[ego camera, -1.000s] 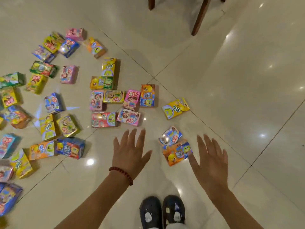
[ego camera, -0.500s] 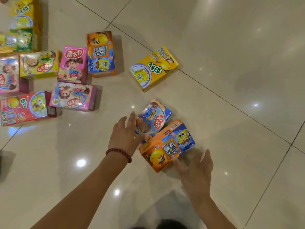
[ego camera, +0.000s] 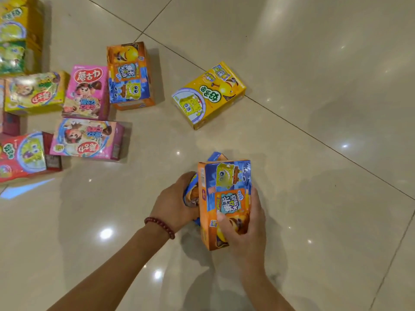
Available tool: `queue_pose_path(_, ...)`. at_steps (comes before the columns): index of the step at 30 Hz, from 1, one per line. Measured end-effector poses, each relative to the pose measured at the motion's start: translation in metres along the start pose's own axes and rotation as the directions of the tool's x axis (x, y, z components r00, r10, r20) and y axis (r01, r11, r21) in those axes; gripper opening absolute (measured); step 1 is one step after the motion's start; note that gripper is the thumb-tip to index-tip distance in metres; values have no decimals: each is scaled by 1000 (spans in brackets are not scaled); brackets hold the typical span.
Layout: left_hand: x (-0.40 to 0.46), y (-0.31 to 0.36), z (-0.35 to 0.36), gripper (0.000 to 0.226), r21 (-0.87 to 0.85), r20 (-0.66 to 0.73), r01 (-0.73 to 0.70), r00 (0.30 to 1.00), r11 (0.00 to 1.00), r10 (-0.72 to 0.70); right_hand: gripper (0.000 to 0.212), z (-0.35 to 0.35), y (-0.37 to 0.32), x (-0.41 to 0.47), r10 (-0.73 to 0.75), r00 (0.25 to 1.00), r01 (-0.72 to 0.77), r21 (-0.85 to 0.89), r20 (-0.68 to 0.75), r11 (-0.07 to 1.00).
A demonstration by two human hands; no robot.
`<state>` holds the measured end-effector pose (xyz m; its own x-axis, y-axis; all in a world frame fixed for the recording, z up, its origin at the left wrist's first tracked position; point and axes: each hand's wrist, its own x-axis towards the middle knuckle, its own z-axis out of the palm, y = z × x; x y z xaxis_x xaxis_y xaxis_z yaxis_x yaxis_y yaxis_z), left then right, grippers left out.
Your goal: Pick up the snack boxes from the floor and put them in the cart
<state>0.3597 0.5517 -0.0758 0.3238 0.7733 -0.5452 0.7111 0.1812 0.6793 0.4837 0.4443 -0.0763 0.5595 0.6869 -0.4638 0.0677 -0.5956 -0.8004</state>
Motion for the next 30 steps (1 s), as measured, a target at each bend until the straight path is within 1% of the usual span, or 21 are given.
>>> queue_pose_path(2, -19, 2, 0, 81, -13, -1, 25, 1000, 1000, -25, 83, -11, -12, -10, -10, 999, 12, -56, 32, 998)
queue_pose_path(4, -42, 7, -4, 79, -37, -26, 48, 998, 998, -49, 85, -26, -31, -25, -22, 994, 30, -68, 111, 997)
queue_pose_path(5, -55, 12, -8, 77, -78, -46, 64, 997, 995, -68, 84, -33, -42, -33, -19, 987, 26, -46, 158, 999)
queue_pose_path(7, -83, 26, -19, 73, -196, -100, 96, 988, 976, -117, 75, -47, -70, -51, -6, 974, 0, 26, 227, 1000)
queue_pose_path(10, -126, 47, -45, 77, -399, -190, 108, 962, 911, -197, 67, -65, -119, -78, -4, 968, -17, 80, 252, 997)
queue_pose_path(12, -154, 67, -68, 82, -493, -245, 74, 944, 867, -220, 68, -74, -152, -96, 11, 970, -32, 86, 244, 996)
queue_pose_path(14, -181, 92, -94, 77, -558, -287, 34, 929, 829, -232, 68, -82, -187, -114, 2, 969, -17, 57, 247, 998)
queue_pose_path(18, -235, 135, -147, 75, -645, -335, -31, 910, 763, -246, 67, -94, -260, -150, -52, 958, 54, 1, 282, 999)
queue_pose_path(20, -261, 151, -172, 78, -683, -357, -59, 897, 728, -262, 68, -100, -293, -168, -79, 952, 80, 7, 294, 997)
queue_pose_path(25, -321, 193, -232, 78, -729, -430, -129, 851, 672, -303, 69, -114, -369, -212, -116, 931, 96, 75, 347, 993)
queue_pose_path(30, -376, 230, -285, 84, -742, -521, -215, 781, 635, -345, 65, -123, -439, -249, -155, 907, 145, 54, 392, 988)
